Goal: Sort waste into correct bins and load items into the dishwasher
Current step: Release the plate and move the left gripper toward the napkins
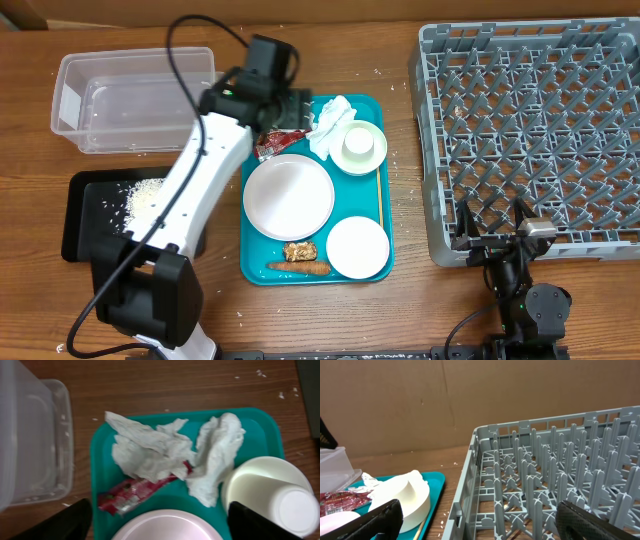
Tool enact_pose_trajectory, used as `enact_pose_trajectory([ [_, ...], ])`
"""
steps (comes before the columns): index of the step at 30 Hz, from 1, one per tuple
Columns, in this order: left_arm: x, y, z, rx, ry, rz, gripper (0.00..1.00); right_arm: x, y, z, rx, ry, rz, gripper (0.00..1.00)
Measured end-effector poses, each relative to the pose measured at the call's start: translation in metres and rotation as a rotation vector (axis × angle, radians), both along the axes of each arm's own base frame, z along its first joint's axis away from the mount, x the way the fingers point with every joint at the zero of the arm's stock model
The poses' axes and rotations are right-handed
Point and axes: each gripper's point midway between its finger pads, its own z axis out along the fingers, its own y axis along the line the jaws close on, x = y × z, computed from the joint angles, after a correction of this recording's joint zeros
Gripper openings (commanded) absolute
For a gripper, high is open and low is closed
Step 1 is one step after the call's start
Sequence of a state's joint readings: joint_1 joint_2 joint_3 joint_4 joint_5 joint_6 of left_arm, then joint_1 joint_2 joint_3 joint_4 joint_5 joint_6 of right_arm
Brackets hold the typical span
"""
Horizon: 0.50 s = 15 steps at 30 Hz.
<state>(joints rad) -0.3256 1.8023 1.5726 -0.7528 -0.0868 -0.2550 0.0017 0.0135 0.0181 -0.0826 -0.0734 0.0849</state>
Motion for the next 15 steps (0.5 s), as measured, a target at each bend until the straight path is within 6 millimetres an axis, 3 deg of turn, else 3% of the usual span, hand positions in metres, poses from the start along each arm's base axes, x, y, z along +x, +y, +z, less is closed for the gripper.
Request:
enact_pose_trajectory([
  [3,0.01,0.013,0.004,0.011,-0.03,-0.019,0.85,0.0,0.0,0.0,0.0,0.0,0.0,1.0],
  [6,0.014,0.014,0.006,0.041,-0.049,-0.103,0.86,0.0,0.0,0.0,0.0,0.0,0.0,1.0],
  [12,0.009,0.009,-0.001,0.152,-0.056,-0.316,0.71,0.0,0.0,0.0,0.0,0.0,0.0,1.0],
  [15,0.008,0.009,-0.005,0.21,-0.059,-0.402,0.78,0.0,0.0,0.0,0.0,0.0,0.0,1.0],
])
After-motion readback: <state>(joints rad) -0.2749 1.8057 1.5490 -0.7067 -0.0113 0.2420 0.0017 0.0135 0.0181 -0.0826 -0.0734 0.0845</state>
